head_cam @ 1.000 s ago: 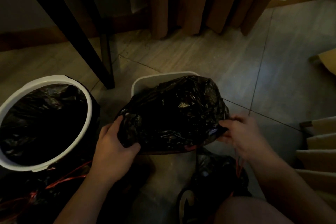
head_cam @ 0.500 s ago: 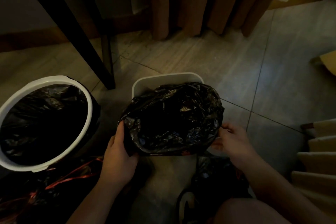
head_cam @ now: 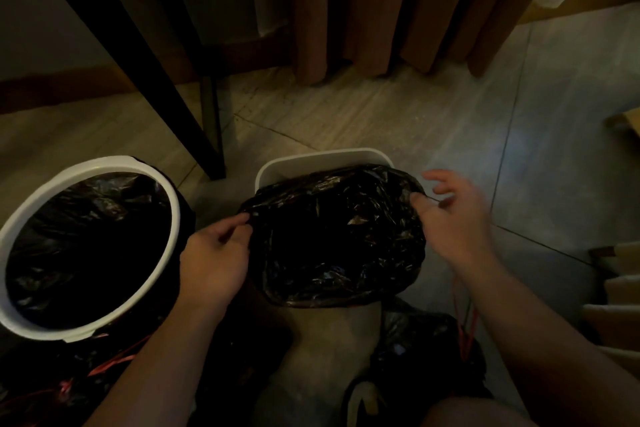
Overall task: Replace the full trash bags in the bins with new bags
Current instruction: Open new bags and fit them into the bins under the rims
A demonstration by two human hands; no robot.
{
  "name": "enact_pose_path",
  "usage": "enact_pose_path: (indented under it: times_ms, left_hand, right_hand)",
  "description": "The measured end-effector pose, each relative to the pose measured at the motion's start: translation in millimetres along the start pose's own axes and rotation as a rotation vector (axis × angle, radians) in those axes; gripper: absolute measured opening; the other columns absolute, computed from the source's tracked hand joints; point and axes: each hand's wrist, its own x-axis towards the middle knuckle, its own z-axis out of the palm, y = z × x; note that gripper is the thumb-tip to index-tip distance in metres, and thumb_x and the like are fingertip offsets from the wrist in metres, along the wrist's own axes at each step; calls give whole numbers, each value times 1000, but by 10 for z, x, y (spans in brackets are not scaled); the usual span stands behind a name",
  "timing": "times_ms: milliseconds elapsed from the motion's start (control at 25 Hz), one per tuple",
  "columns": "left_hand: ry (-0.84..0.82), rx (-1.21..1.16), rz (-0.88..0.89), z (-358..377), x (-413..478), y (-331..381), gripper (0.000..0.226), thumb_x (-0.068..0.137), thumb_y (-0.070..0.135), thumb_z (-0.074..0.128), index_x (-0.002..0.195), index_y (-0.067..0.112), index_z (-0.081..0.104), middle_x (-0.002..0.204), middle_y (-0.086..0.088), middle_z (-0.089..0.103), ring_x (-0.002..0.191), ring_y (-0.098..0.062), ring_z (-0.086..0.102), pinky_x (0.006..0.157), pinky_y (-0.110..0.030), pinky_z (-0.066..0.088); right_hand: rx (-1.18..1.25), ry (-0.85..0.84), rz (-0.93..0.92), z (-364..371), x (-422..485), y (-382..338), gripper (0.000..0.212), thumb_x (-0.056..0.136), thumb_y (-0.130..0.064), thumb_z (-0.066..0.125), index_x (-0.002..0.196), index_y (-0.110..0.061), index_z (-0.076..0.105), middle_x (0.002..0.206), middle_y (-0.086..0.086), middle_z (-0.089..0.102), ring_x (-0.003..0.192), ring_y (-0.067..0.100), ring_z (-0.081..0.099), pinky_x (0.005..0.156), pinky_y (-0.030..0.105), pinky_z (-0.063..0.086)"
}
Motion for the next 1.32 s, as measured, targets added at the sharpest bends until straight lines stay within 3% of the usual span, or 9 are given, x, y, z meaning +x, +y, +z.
enact_pose_path:
  times_ms: [160, 240, 400, 600, 840, 960, 1040, 1160, 1320]
  left_hand:
    - [59, 350, 306, 172, 47, 255, 28, 97, 35, 66, 122, 33, 78, 126, 7, 76, 120, -13, 66, 101, -20, 41]
    - [29, 439, 433, 272, 104, 303, 33, 100, 25, 66, 132, 23, 74, 143, 1, 66, 133, -14, 59, 107, -15, 32]
    - [-29, 534, 483, 329, 316, 377, 42, 103, 25, 62, 144, 20, 65, 154, -3, 55, 142, -19, 50, 111, -18, 29]
    - [-91, 655, 585, 325, 549, 476, 45, 106, 30, 55, 150, 22, 57, 151, -1, 56, 136, -23, 54, 112, -35, 44]
    - [-123, 716, 600, 362, 766, 597, 38, 110, 35, 44, 141, 28, 65, 129, -10, 73, 119, -33, 67, 101, -46, 53]
    - [-100, 680, 579, 398, 865, 613, 29, 107, 34, 55, 127, 24, 74, 115, -5, 79, 108, -28, 72, 94, -40, 57]
    - [-78, 607, 545, 427, 912, 585, 21, 104, 35, 61, 114, 27, 78, 103, 6, 79, 93, -14, 71, 83, -27, 54]
    - [-77, 459, 414, 487, 1006, 565, 15, 100, 41, 66, 91, 35, 77, 83, 26, 69, 77, 7, 62, 67, -13, 42]
    - [-133, 137, 228, 634, 1132, 536, 22, 95, 38, 75, 76, 26, 77, 74, 11, 73, 71, -5, 68, 70, -24, 53]
  right_hand:
    - [-208, 48, -281, 208, 241, -124, 13, 91, -22, 78, 103, -23, 81, 92, -11, 58, 77, 6, 58, 73, 7, 38]
    - [-254, 39, -288, 283, 352, -141, 8, 93, -20, 76, 99, -18, 81, 89, -9, 58, 79, 11, 58, 77, 20, 42]
    - [-210, -51, -191, 436, 582, -246, 6, 96, -25, 71, 95, -25, 77, 87, -7, 68, 80, 14, 65, 69, 22, 45]
    - [-121, -220, -165, 550, 785, -360, 22, 98, -26, 69, 78, -35, 67, 81, -19, 70, 71, -6, 64, 60, 7, 43]
    - [-141, -249, -199, 529, 904, -327, 15, 103, -21, 62, 92, -29, 67, 82, -18, 66, 68, -6, 61, 52, 2, 38]
    - [-113, -277, -178, 506, 978, -328, 16, 103, -21, 63, 90, -28, 68, 84, -14, 69, 75, -2, 63, 61, 13, 45]
    - [-63, -297, -134, 479, 1032, -334, 17, 102, -19, 65, 87, -25, 71, 88, -8, 73, 81, 6, 68, 69, 23, 52]
    - [74, -346, -14, 462, 1083, -342, 21, 101, -13, 69, 83, -23, 75, 88, -2, 76, 79, 10, 69, 68, 23, 53]
    - [188, -421, 202, 434, 1209, -335, 12, 99, -8, 70, 91, -13, 76, 92, 9, 76, 83, 19, 72, 72, 34, 62]
